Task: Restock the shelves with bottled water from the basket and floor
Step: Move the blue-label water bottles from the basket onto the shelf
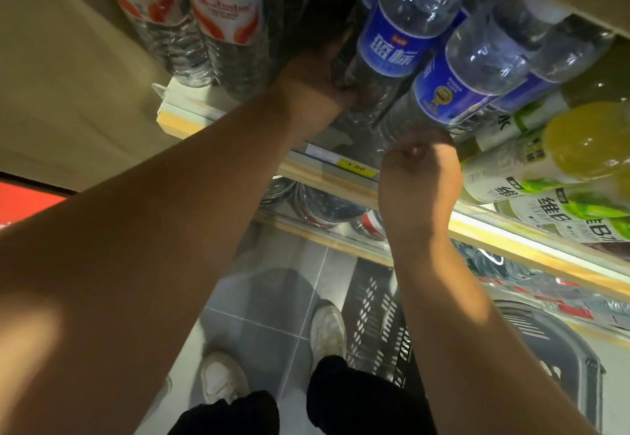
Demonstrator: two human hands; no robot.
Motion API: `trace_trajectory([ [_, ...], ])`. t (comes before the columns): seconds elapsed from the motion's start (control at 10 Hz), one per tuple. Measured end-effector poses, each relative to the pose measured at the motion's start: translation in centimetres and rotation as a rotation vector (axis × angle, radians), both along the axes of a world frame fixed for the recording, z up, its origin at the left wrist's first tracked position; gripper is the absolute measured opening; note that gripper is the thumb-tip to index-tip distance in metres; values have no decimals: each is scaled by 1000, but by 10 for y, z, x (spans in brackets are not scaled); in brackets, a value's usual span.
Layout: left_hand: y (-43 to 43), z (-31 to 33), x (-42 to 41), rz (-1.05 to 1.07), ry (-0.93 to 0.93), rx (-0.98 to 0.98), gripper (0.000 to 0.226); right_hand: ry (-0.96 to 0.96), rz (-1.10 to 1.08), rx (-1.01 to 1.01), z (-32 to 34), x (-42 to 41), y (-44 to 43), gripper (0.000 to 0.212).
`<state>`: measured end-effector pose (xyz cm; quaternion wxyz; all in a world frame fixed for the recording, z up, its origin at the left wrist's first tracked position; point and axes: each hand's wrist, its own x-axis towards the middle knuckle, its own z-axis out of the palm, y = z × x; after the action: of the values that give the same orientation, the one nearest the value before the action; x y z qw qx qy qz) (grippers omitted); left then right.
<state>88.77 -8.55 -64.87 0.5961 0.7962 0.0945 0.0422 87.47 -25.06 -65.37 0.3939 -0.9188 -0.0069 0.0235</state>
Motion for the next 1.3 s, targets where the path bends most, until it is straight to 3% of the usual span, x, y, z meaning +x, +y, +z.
trace_trajectory([
  [0.2, -1, 6, 4, 33, 66, -21, 99, -121, -38, 91, 8, -5, 2, 26],
  [0.5, 3, 23, -21, 74, 187, 95, 72, -66, -4, 93, 9, -5, -4, 25],
  [0.6, 0, 38, -50, 71, 234, 223, 66, -98, 39, 82, 20, -16, -15, 23],
  [0.8, -19, 67, -107, -128, 280, 750, 71, -88, 203, -349, 35, -40, -44, 49],
  [0.9, -26, 76, -128, -212, 343, 863, 76, 3, 177, -458, 44, -57, -57, 60],
  [1.1, -39, 136, -170, -389, 452, 991, 82, 164, 209, -623, 109, -109, -79, 72],
  [1.3, -76, 164, -181, -486, 386, 962, 79, 216, 164, -631, 144, -147, -107, 73],
])
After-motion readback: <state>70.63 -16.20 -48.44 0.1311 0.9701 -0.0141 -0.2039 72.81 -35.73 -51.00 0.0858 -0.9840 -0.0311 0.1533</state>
